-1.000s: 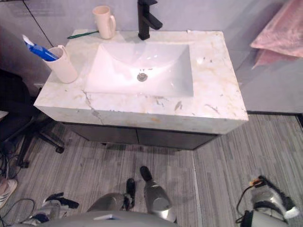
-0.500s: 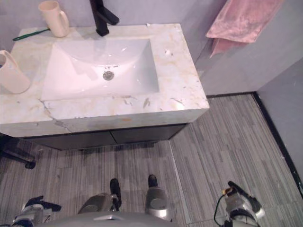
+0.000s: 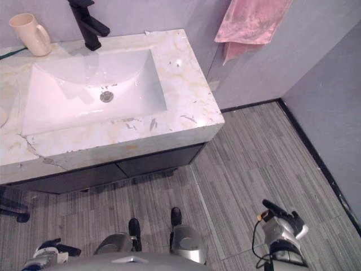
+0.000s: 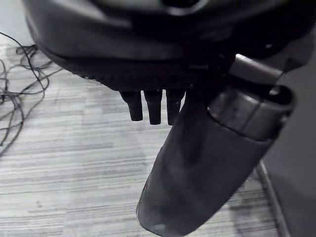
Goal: Organize the bathroom.
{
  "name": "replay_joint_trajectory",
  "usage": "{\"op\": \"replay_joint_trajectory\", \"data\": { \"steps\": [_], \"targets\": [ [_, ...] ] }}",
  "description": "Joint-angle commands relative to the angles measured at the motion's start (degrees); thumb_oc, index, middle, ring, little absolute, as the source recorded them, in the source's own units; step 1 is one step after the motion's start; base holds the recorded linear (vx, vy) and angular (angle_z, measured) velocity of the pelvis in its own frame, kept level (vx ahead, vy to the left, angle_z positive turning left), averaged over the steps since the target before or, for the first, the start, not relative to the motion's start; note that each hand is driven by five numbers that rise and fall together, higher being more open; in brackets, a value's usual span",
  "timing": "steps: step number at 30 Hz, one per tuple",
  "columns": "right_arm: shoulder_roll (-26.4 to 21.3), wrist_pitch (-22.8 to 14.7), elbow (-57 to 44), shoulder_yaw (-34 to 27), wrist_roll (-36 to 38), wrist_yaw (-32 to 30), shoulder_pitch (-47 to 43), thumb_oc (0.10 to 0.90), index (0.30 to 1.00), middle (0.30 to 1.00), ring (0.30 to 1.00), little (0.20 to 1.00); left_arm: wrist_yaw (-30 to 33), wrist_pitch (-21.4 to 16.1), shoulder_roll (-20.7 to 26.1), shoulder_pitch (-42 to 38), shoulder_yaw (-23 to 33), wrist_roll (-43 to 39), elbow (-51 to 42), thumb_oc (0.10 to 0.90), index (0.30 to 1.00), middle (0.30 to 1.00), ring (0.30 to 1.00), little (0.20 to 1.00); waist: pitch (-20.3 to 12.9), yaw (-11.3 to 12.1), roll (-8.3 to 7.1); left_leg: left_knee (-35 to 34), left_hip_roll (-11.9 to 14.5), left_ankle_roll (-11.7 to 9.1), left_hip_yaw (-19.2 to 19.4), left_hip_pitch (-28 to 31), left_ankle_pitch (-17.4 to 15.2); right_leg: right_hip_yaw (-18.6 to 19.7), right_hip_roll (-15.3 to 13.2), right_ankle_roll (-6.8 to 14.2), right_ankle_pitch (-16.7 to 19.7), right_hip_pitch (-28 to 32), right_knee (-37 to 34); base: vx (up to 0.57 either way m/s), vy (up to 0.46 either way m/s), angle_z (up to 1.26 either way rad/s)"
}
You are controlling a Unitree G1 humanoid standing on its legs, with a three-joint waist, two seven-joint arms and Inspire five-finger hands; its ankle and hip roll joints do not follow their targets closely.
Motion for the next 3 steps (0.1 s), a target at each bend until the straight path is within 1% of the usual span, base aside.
{"op": "replay_joint_trajectory", "data": {
  "steps": [1,3],
  "targets": [
    [-4.59,-2.42,1.45,-0.19,-3.94,0.99,-0.99,0.800,0.900,0.900,0.900,0.900,-0.78,0.68,2.36,2.43,0.71,-3.83,3.52,0.800,0.900,0.900,0.900,0.900,-2.71,1.13,-0.12,4.22,-1.63,1.61,-4.37,-1.94,-2.53,0.24,-0.61,1.76,-2.06,-1.47,2.91,0.05,-0.011,0.03],
    [-4.47,-1.18,3.06,0.34,-5.47,3.87,-0.98,0.800,0.900,0.900,0.900,0.900,-2.56,1.09,1.99,2.55,1.35,-3.24,4.68,0.800,0.900,0.900,0.900,0.900,-3.26,1.33,-0.10,3.85,-1.62,1.38,-4.66,-1.77,-2.47,0.14,-0.37,1.49,-2.06,-0.97,2.01,0.04,-0.012,0.02]
  ]
}}
